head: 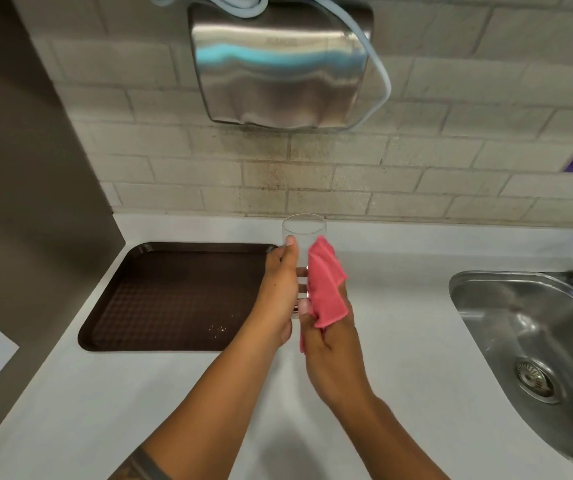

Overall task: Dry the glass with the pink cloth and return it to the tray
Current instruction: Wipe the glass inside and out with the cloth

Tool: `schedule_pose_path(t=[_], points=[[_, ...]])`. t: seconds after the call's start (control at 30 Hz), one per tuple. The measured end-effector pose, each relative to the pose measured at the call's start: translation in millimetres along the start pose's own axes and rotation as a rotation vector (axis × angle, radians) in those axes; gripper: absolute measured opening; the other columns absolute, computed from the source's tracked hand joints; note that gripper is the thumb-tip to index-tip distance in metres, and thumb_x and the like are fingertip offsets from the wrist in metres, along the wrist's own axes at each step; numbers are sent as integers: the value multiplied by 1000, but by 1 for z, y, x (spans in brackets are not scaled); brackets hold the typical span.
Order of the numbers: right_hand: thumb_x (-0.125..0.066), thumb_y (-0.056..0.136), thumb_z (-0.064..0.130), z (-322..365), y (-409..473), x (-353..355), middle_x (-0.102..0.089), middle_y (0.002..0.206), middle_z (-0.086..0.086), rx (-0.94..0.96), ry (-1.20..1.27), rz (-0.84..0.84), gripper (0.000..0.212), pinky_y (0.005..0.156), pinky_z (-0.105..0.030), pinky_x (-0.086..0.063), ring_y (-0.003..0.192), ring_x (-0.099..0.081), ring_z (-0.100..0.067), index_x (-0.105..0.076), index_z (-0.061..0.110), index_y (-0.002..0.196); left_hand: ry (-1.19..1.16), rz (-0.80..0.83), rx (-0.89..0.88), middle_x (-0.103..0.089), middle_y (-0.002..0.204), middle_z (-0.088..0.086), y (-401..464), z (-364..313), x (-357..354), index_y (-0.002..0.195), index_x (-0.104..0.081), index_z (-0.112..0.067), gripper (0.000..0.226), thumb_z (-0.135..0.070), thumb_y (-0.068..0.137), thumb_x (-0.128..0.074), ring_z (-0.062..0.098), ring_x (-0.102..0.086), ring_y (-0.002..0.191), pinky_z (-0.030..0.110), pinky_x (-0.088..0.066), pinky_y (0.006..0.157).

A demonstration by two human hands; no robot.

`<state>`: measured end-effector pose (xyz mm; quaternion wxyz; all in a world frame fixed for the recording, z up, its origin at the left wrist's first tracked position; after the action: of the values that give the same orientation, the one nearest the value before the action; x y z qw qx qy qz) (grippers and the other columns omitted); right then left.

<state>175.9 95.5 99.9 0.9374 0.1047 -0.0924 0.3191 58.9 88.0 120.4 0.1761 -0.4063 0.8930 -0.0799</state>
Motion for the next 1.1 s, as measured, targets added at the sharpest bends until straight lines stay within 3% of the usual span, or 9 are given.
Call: schedule_pose_path(t=[0.1, 0.23, 0.33, 0.5, 0.6, 0.7, 0.87, 1.0, 1.1], points=[[-38, 86, 85, 1, -11, -6, -39, 158, 14, 44, -58, 9, 90, 118, -27, -42, 143, -42, 2, -25, 37, 161, -180, 24, 105, -69, 137, 21, -1, 2, 1, 145, -54, -20, 70, -70, 96, -52, 38, -69, 124, 57, -51, 111], [-36, 97, 72, 20, 3, -4, -18, 170, 14, 220, -263, 0, 67, 118, -25, -35, 152, -28, -1, -6, 61, 156, -235, 37, 82, -72, 135, 16, -5, 7, 2, 141, -58, -21, 54, -58, 103, -53, 32, -73, 119, 49, -54, 109], [-31, 96, 72, 30, 30, 1, -22, 168, 8, 208, -376, -36, 71, 110, -31, -44, 141, -42, -8, -16, 47, 161, -122, 114, 2, -75, 133, 7, -11, 9, 1, 140, -60, -26, 44, -52, 109, -43, 22, -73, 121, 45, -53, 109], [-43, 103, 59, 40, 63, 13, -72, 109, 11, 20, -98, 31, 19, 90, -39, -62, 96, -73, -5, -58, 50, 109, -78, 120, -31, -78, 118, 6, -11, 10, 3, 139, -61, -34, 43, -57, 108, -42, 18, -79, 102, 44, -63, 91], [-38, 102, 65, 34, 55, 20, -77, 96, 9, -121, 19, 43, 32, 78, -30, -57, 85, -74, -2, -65, 50, 109, -136, 130, -18, -76, 123, 12, -9, 9, 7, 143, -59, -37, 47, -61, 105, -44, 21, -81, 96, 40, -64, 76], [-34, 99, 69, 22, 31, 13, -77, 93, -13, -145, 81, 27, 60, 64, -25, -54, 75, -71, -11, -70, 24, 119, -187, 121, -14, -76, 118, 21, -4, 6, 9, 143, -59, -36, 51, -64, 103, -44, 28, -81, 91, 40, -64, 75], [-38, 91, 70, 2, -19, -1, -70, 73, 8, -99, 130, -13, 65, 60, -13, -50, 65, -63, 1, -70, 16, 107, -205, 91, -21, -75, 102, 20, 2, 1, 10, 145, -54, -29, 55, -63, 104, -41, 26, -72, 68, 36, -60, 63], [-30, 85, 85, -4, -25, -2, -66, 96, 4, -69, -20, -59, 88, 74, -16, -54, 83, -65, -4, -61, 12, 123, -208, 59, 2, -81, 84, 7, 3, 6, 10, 140, -58, -29, 54, -65, 102, -43, 21, -78, 65, 34, -63, 56], [-28, 91, 82, 7, -21, -3, -60, 139, -3, 75, -229, -58, 81, 105, -41, -53, 126, -60, -24, -49, 26, 145, -159, 54, 62, -83, 97, 8, -2, 11, 9, 132, -65, -26, 55, -67, 100, -49, 21, -82, 79, 32, -65, 63]])
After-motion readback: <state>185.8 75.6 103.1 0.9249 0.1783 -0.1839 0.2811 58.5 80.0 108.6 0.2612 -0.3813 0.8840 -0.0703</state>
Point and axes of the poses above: each hand's wrist, its own y-axis towards the middle knuckle, its own x-axis out of the back of the hand, z = x × y, the point moved 2 cm from there along y, towards the middle knuckle
